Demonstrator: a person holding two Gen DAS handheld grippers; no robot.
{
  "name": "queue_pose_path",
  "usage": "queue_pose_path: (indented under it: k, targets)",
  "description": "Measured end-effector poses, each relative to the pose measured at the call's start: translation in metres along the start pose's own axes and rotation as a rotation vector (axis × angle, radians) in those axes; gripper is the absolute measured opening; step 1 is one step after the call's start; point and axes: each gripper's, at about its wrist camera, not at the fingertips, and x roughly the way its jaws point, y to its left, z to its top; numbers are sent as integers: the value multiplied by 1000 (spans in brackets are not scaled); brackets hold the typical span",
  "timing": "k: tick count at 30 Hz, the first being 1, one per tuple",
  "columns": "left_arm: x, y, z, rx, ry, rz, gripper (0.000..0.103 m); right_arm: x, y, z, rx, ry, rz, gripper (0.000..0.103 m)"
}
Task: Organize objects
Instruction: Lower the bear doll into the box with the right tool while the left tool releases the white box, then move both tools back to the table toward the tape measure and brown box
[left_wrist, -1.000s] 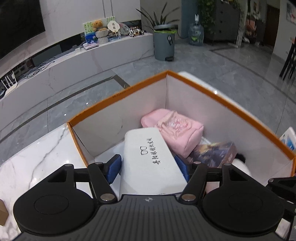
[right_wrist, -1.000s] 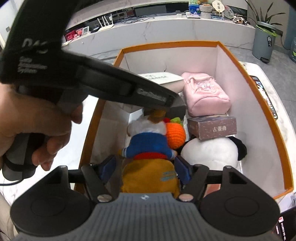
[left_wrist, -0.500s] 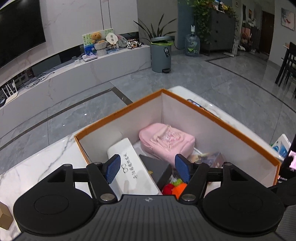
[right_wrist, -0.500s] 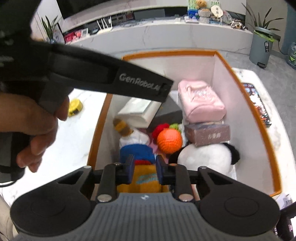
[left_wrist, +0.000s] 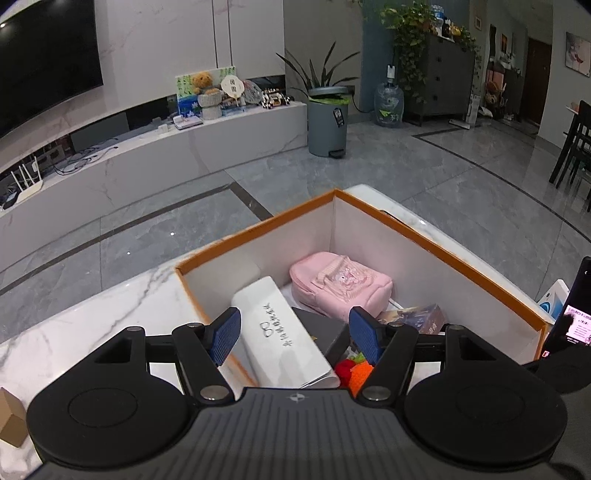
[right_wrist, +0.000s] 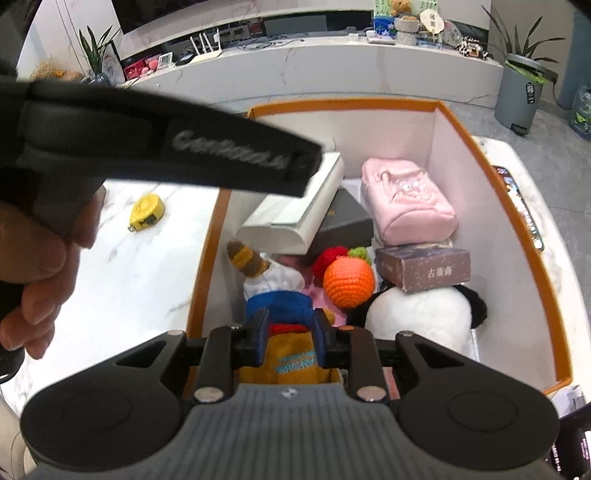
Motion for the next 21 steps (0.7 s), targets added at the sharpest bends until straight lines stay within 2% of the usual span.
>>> queue_pose_path:
  k: [10,21]
  targets:
    - [-36,30,-13,-29,-29,39,77,-24,34,11,-54,-41,-12,29]
    - [-68,101,-48,-118,-36,114,81,-26,99,19,-151,-57,4,35]
